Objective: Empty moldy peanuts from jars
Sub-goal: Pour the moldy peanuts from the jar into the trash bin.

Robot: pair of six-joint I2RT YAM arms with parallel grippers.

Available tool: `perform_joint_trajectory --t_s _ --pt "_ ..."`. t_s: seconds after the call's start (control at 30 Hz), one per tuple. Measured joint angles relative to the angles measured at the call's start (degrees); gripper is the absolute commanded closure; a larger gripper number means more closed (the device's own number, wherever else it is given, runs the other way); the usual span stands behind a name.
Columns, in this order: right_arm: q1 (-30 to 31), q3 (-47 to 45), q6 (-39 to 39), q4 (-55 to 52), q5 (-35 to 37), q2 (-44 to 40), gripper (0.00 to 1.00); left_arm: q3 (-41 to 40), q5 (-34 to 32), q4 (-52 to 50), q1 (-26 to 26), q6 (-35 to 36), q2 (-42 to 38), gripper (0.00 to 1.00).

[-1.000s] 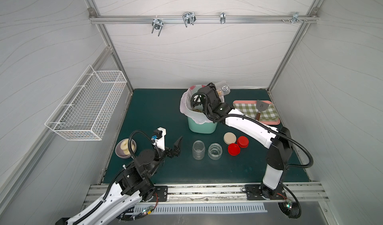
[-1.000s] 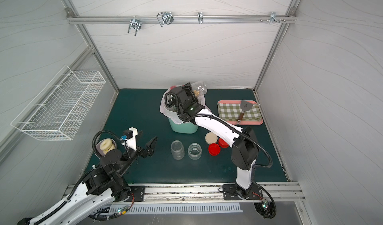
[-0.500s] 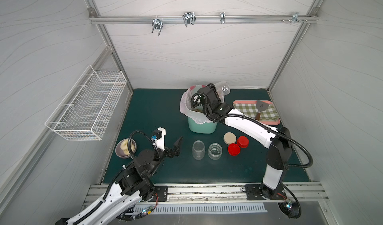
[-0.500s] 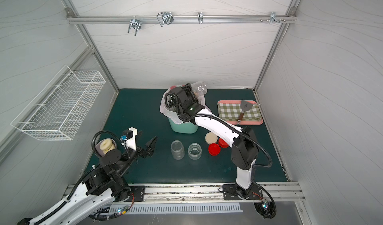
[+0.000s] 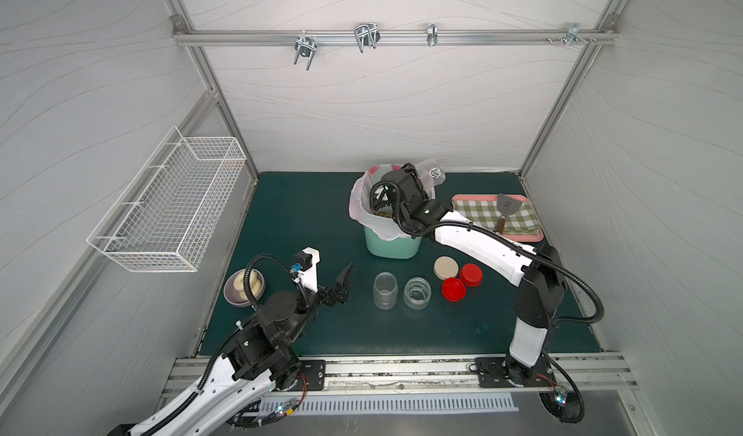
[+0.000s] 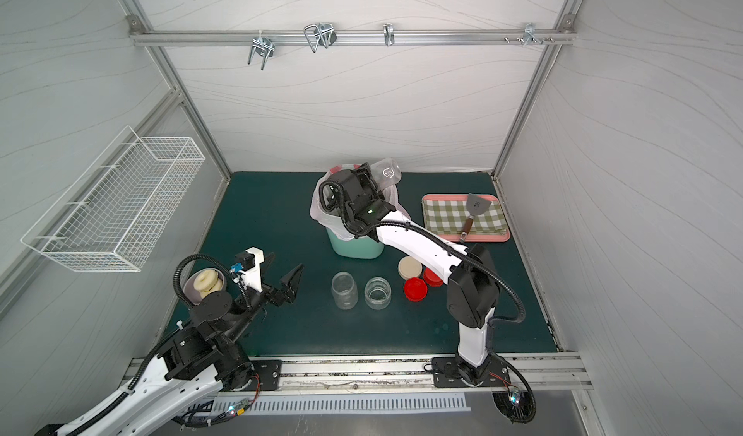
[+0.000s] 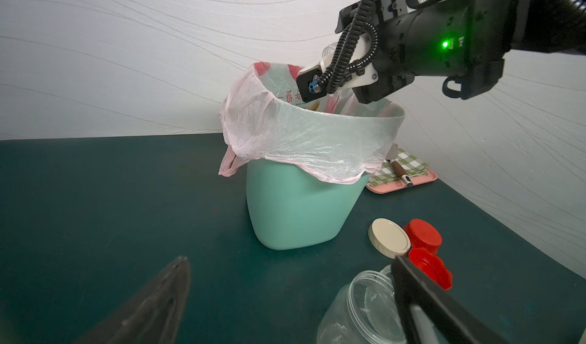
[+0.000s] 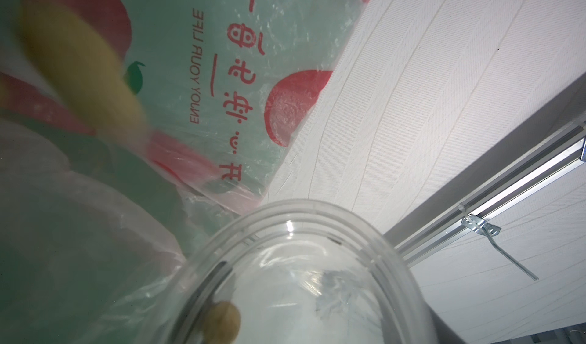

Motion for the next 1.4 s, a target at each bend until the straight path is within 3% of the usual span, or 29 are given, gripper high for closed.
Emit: perform_joint_trajectory --t_s 0.93,1.4 --pt "0.0 1.03 -5.4 -0.83 -1.27 0.0 1.0 0.0 0.0 0.02 0.0 0.37 0.07 0.0" --pt "-0.92 9.22 13.79 -14.75 -4.0 0.02 1.0 0.0 -0.04 0.0 0.0 0.57 -0.24 0.0"
